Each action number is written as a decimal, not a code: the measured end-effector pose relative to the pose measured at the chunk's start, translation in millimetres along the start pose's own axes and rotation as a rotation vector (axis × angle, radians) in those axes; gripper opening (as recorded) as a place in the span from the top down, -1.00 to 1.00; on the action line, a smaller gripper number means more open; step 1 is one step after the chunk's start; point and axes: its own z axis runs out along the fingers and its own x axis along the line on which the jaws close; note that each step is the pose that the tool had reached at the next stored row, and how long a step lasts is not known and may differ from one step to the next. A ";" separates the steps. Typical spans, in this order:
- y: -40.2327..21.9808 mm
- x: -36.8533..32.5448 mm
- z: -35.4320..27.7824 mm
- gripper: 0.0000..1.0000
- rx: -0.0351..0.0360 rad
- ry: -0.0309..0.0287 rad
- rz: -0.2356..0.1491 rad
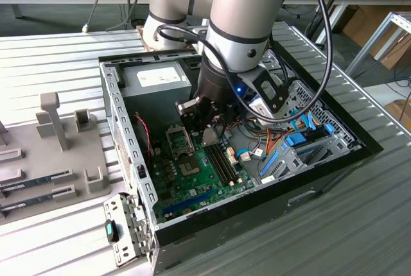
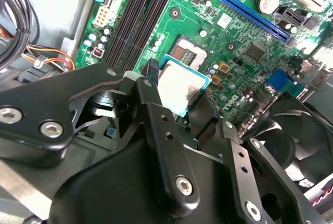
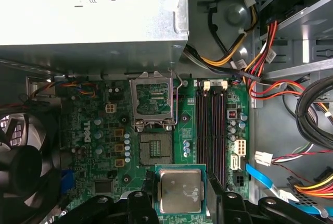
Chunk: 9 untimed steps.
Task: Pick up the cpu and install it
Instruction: 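Place the cpu into insertion slot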
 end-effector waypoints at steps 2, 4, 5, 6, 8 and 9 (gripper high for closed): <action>0.0 0.0 0.6 0.05 0.0001 0.0000 0.000; 0.1 0.0 1.4 0.05 0.0000 0.0000 0.000; 0.1 0.0 1.9 0.05 0.0000 0.0000 0.000; 0.1 0.1 2.3 0.05 0.0000 0.0000 0.000; 0.1 0.1 2.9 0.05 0.0000 0.0000 0.000; 0.1 0.1 3.1 0.05 0.0000 0.0000 0.000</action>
